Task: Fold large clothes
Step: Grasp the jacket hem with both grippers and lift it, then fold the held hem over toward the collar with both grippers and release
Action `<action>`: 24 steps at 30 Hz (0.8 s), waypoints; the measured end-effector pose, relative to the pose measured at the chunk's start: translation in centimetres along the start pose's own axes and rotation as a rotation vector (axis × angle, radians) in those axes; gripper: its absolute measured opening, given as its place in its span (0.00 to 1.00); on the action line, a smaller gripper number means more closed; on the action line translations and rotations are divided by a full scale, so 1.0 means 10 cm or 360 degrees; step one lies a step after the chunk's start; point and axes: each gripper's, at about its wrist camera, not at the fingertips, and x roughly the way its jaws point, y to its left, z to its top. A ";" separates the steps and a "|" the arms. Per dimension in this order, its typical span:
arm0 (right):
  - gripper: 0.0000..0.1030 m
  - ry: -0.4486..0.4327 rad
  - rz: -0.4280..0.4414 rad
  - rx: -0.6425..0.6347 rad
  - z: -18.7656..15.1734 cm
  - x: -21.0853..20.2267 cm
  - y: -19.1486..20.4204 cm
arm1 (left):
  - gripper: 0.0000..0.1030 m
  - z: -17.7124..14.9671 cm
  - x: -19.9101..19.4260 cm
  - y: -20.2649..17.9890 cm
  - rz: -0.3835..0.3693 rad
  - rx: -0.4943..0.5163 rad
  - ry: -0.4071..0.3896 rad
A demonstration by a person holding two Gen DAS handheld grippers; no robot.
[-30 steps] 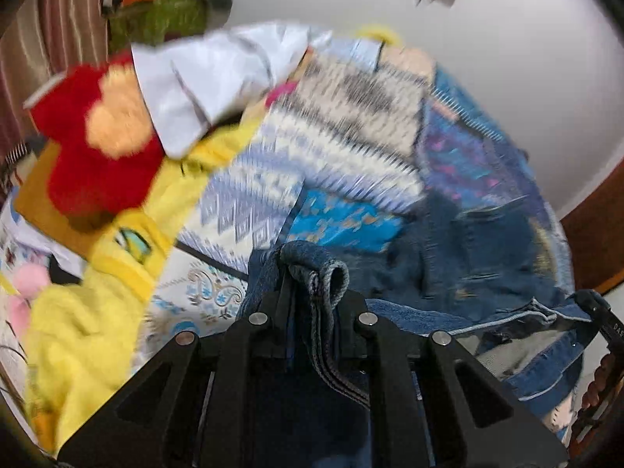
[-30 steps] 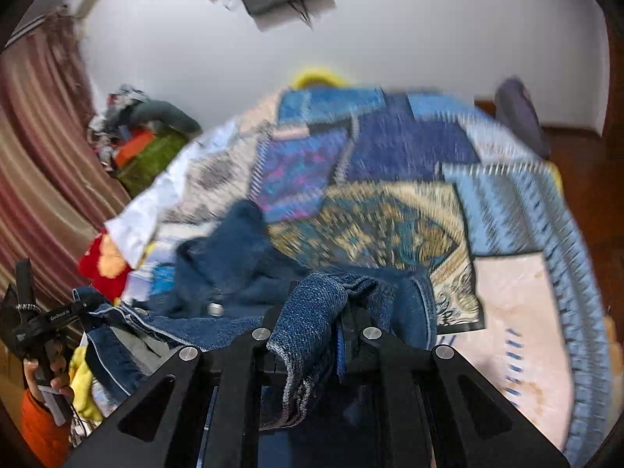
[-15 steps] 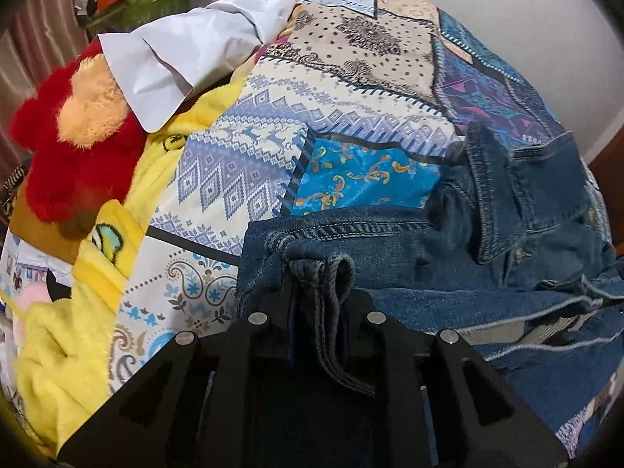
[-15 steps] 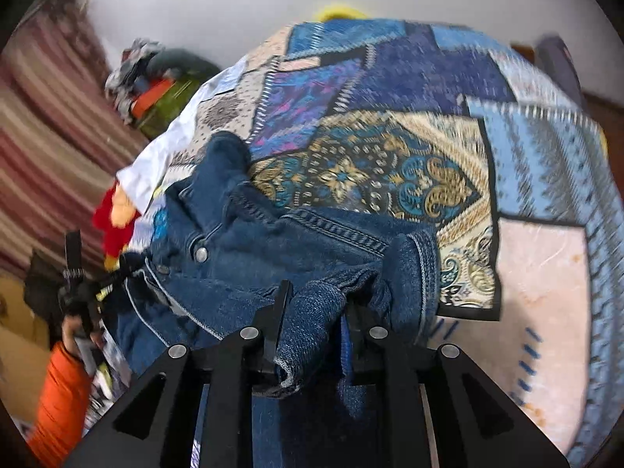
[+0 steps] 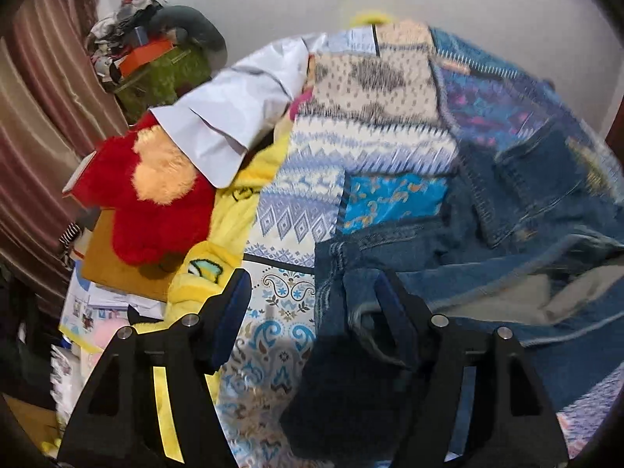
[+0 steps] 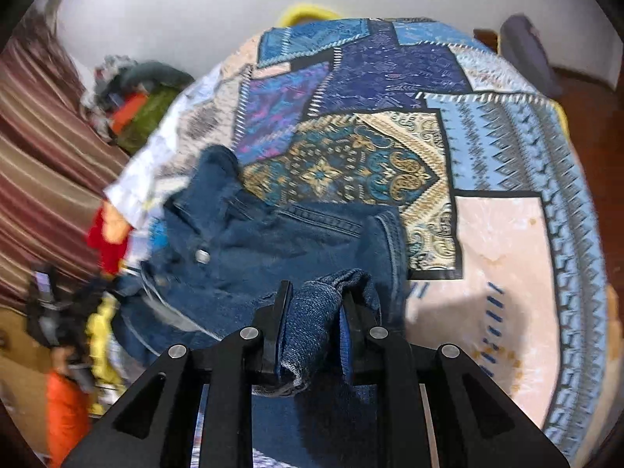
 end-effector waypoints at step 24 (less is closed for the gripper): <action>0.83 -0.0353 -0.0600 -0.0435 -0.21 -0.11 -0.04 | 0.83 -0.88 0.53 -0.38 0.0005 0.0198 0.0229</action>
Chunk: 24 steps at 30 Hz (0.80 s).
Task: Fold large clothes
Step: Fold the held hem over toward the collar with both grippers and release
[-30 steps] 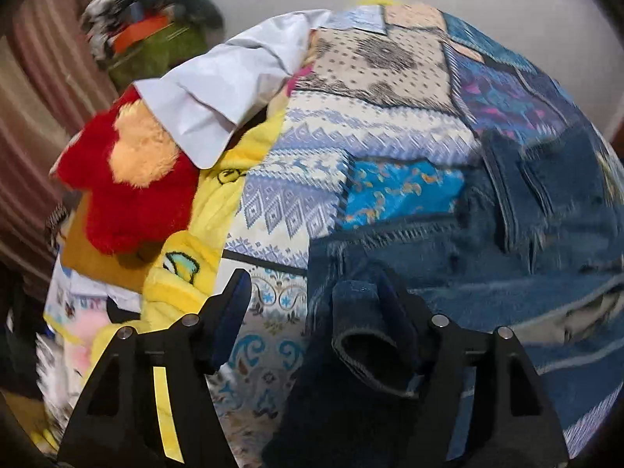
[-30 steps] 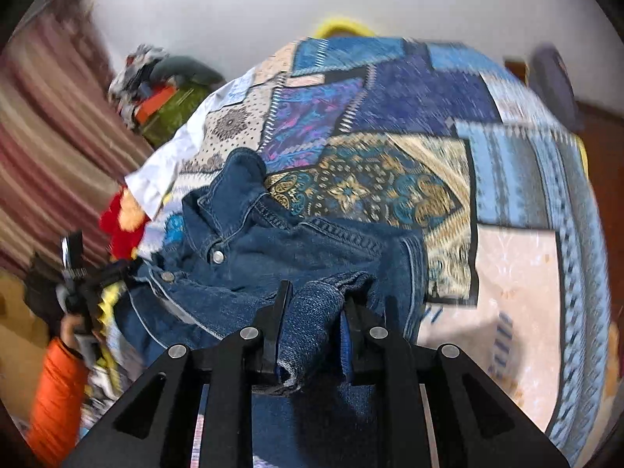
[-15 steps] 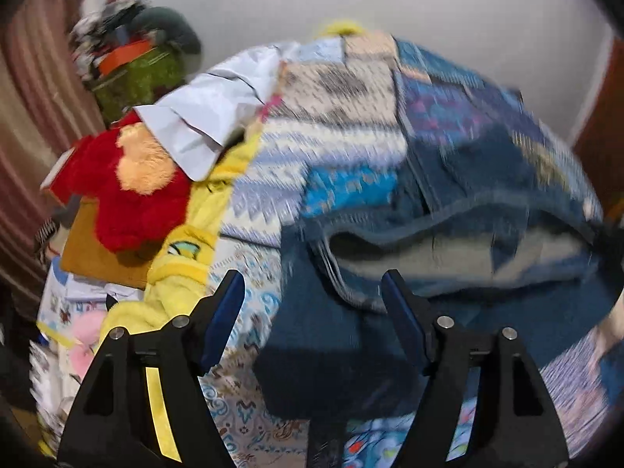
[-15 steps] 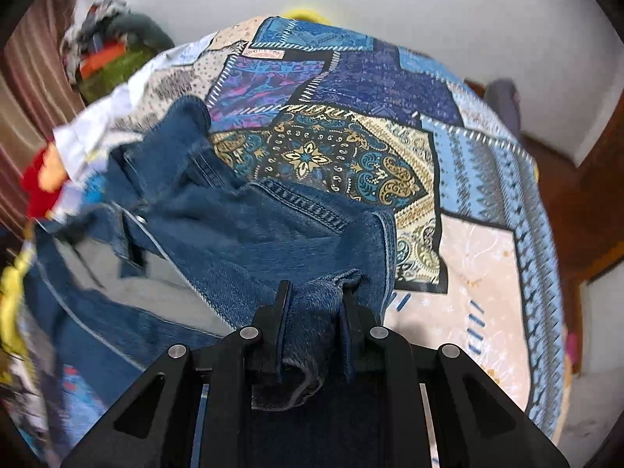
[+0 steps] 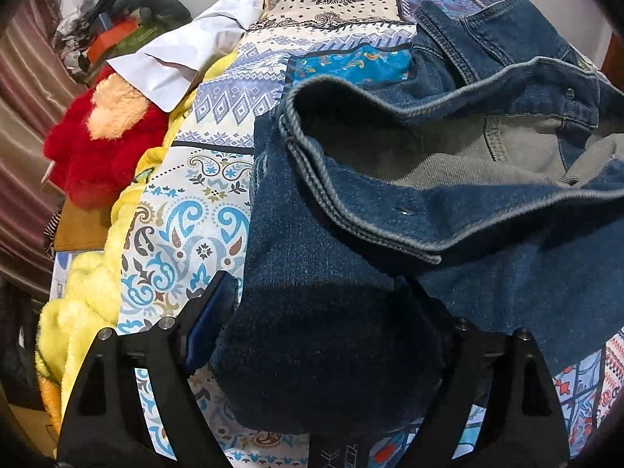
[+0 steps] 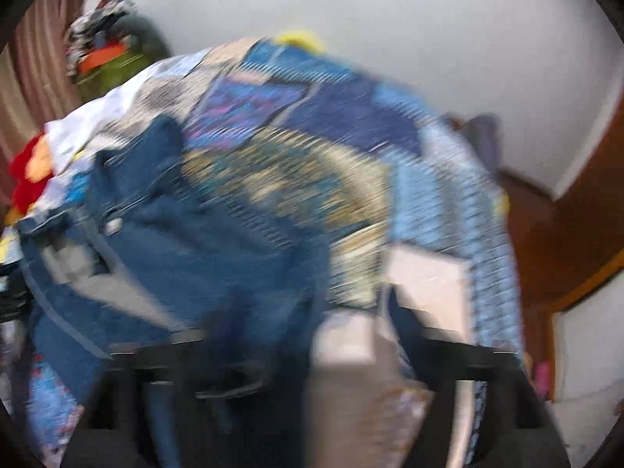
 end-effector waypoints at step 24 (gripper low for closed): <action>0.86 0.0109 0.0390 -0.0477 -0.57 -0.13 1.20 | 0.82 0.17 -0.19 -0.48 0.0259 0.0358 -0.0174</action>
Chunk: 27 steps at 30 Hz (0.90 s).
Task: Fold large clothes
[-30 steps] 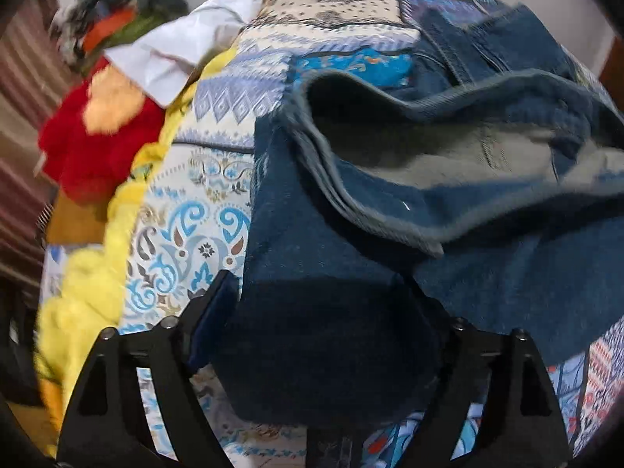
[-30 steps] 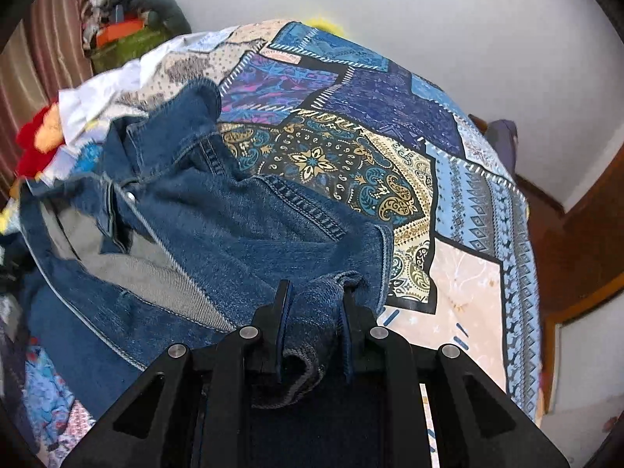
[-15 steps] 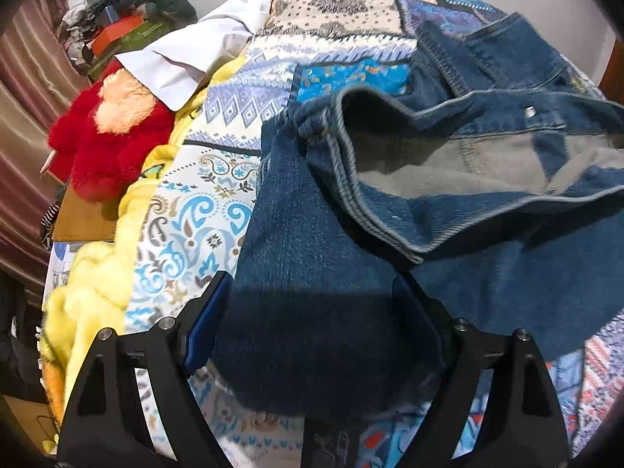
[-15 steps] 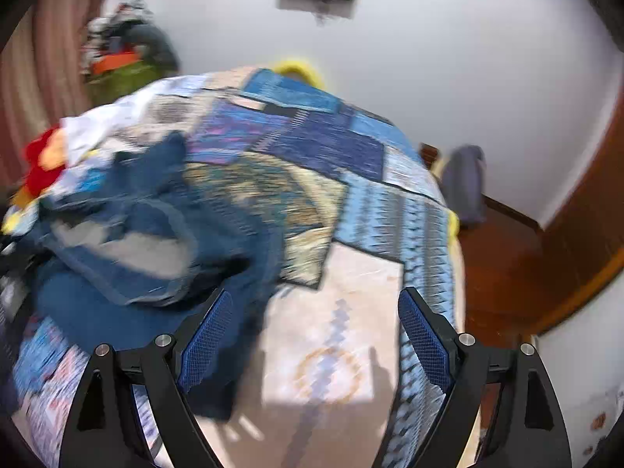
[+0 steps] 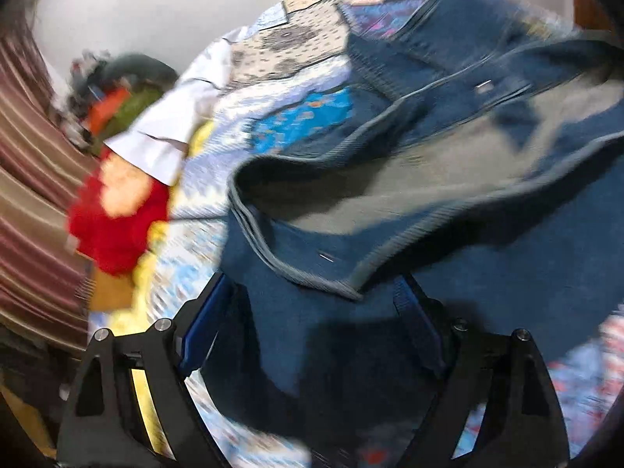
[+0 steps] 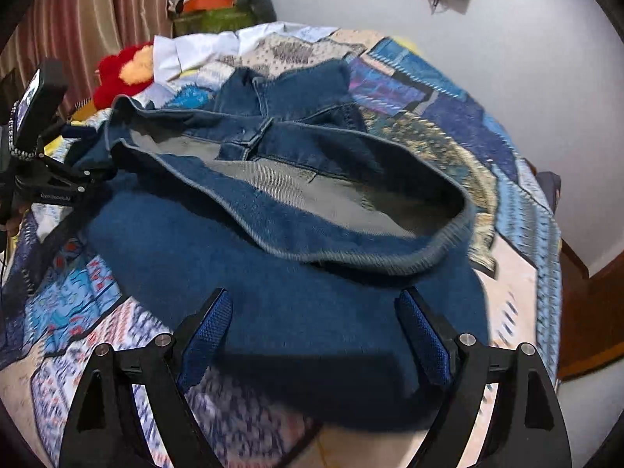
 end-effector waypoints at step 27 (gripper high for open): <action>0.87 -0.0196 0.0038 0.0411 0.75 -0.23 -0.71 | 0.86 0.59 -0.02 1.36 -0.0489 -0.0583 0.0077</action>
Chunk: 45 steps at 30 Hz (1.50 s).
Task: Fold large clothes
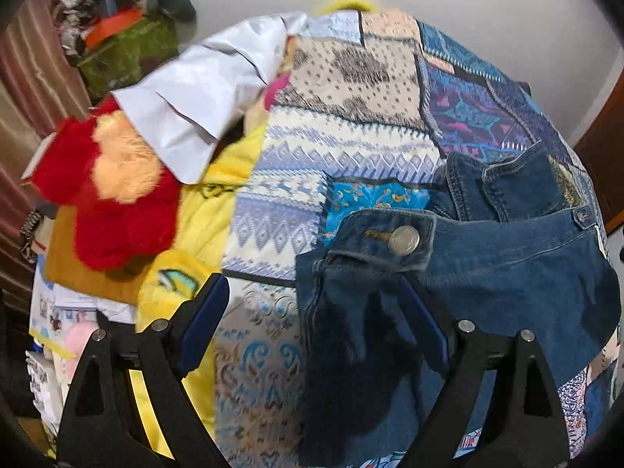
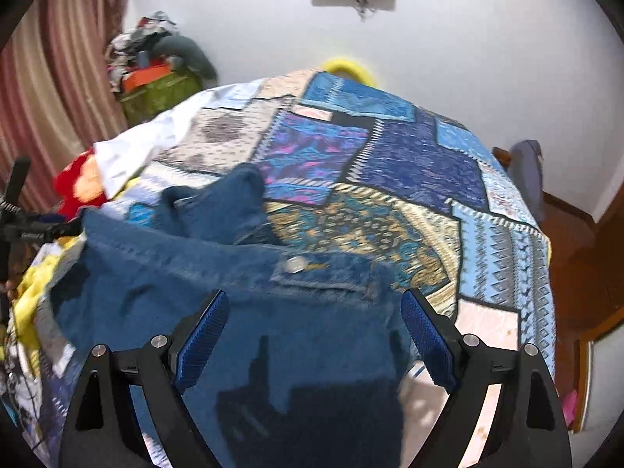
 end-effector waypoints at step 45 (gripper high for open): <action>0.90 0.0116 -0.0079 0.0205 -1.00 -0.77 -0.26 | 0.87 -1.83 -0.76 0.32 0.0017 -0.0421 -0.0188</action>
